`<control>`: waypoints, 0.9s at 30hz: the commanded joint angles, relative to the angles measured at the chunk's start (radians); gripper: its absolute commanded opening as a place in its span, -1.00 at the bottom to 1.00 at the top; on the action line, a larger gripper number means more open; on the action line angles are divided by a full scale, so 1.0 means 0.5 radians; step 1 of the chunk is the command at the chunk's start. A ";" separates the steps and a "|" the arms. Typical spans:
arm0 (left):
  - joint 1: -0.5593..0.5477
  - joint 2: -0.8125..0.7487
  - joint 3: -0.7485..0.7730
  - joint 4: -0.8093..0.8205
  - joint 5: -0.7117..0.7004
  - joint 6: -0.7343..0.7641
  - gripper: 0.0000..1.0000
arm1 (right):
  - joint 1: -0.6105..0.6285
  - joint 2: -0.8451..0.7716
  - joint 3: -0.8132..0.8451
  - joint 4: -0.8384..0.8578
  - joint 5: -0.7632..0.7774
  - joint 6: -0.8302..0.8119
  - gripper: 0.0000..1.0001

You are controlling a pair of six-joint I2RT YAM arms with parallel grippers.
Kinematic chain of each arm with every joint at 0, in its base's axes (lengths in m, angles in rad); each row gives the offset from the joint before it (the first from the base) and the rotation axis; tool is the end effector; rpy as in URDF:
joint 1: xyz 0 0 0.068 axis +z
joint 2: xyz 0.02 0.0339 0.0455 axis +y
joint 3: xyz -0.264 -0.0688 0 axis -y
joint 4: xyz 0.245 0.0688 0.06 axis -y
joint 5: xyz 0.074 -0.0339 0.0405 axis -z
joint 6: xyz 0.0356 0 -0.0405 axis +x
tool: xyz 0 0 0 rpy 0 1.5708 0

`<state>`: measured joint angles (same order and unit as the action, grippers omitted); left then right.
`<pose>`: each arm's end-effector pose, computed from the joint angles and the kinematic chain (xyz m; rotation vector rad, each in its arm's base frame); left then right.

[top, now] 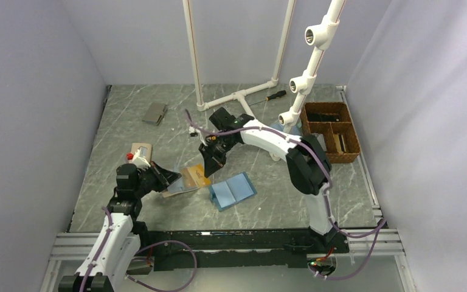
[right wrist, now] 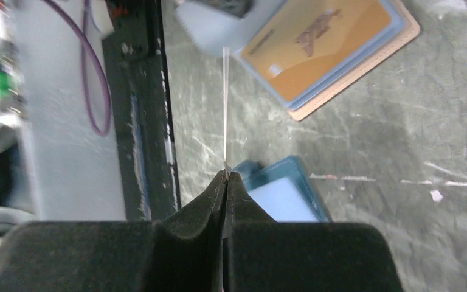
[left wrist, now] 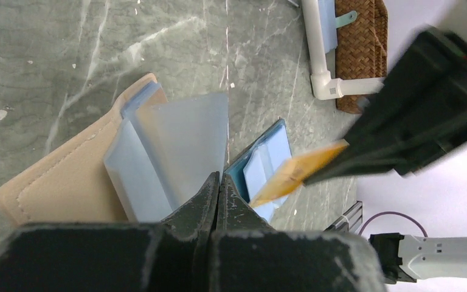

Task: Take the credit cards out of the card holder
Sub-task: Remove the credit card from the card holder, then place the credit card in the storage box.

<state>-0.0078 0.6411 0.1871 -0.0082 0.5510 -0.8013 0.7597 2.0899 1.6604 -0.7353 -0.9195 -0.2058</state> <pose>0.1481 -0.0198 0.1713 -0.4713 2.0736 -1.0547 0.2969 0.3211 0.2074 -1.4777 2.2344 1.4193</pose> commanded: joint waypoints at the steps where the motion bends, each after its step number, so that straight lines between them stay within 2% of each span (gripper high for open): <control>1: 0.010 0.004 0.096 0.020 -0.019 0.057 -1.00 | 0.151 -0.486 -0.090 -0.276 0.455 -0.510 -1.00; 4: 0.010 0.025 0.103 -0.048 -0.048 0.065 -1.00 | 0.186 -0.788 -0.284 -0.295 0.603 -0.690 -1.00; 12: 0.010 0.027 0.120 -0.058 -0.042 0.067 -1.00 | 0.153 -1.381 -0.578 -0.653 0.784 -1.207 -1.00; 18: 0.010 0.019 0.115 -0.048 -0.039 0.071 -1.00 | -0.288 -1.776 -0.772 -0.824 0.683 -1.537 -1.00; 27: 0.062 0.115 0.123 0.057 0.010 0.085 -1.00 | -0.744 -2.223 -1.118 -0.919 0.917 -1.720 -1.00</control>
<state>0.0174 0.6868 0.2035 -0.0502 0.5266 -0.7776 0.4583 1.0363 1.1473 -1.1439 -0.5190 -0.9764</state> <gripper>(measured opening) 0.008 0.007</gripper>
